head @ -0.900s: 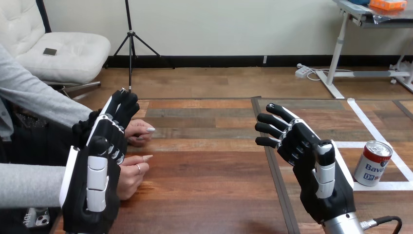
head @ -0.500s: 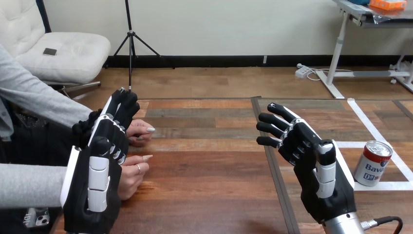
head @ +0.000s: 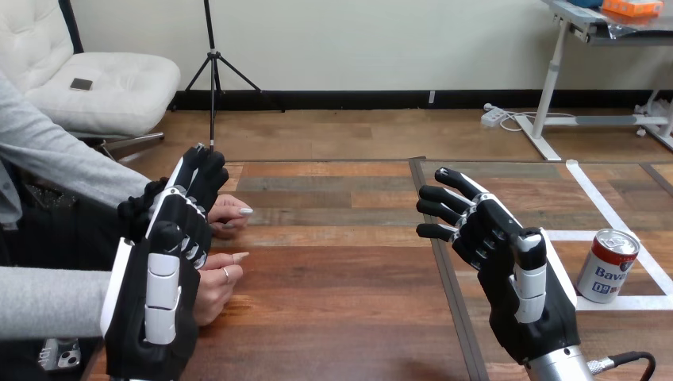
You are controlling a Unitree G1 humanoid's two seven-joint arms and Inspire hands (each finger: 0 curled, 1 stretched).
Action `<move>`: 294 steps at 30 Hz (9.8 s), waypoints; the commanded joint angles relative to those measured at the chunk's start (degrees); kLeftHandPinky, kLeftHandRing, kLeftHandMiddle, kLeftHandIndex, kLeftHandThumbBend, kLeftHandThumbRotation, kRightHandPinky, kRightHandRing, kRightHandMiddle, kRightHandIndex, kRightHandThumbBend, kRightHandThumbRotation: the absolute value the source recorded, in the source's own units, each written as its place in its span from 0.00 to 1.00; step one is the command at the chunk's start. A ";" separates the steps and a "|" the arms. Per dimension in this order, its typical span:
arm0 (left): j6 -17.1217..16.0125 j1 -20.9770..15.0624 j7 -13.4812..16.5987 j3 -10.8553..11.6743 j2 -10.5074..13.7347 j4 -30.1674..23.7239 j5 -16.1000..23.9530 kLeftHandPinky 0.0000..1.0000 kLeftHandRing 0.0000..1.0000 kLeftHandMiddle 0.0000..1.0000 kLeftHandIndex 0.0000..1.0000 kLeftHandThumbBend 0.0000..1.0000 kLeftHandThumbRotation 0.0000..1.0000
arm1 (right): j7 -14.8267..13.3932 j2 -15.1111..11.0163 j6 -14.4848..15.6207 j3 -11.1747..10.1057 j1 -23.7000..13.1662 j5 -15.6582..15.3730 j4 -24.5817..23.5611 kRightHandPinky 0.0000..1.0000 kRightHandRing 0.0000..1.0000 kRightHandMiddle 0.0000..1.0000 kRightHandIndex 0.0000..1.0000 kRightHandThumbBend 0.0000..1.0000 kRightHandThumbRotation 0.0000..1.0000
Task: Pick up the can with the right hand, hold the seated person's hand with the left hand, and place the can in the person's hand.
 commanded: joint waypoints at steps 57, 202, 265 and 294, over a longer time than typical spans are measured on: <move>-1.01 -0.84 0.13 0.45 -0.80 -3.90 -0.21 1.00 0.94 0.93 0.94 0.62 0.99 | -0.31 -8.92 -2.04 -8.78 -13.36 1.68 12.70 0.81 0.88 0.87 0.89 1.00 1.00; -1.55 -0.76 -0.78 1.48 -0.12 -2.48 -0.28 1.00 0.94 0.93 0.94 0.60 0.98 | -15.28 -23.68 0.92 -15.29 -34.20 -5.77 46.04 0.81 0.87 0.86 0.88 0.97 1.00; -0.47 1.70 -1.25 2.52 -0.84 -4.07 -1.21 1.00 0.96 0.95 0.94 0.68 0.96 | -17.27 -24.22 8.57 -16.21 -38.45 -5.78 51.84 0.89 0.92 0.89 0.91 1.00 1.00; 4.42 3.20 4.01 3.34 0.54 -9.42 2.62 1.00 0.97 0.94 0.91 0.74 0.93 | -20.45 -23.69 10.35 -15.87 -38.09 -6.90 54.81 0.88 0.91 0.89 0.91 0.96 1.00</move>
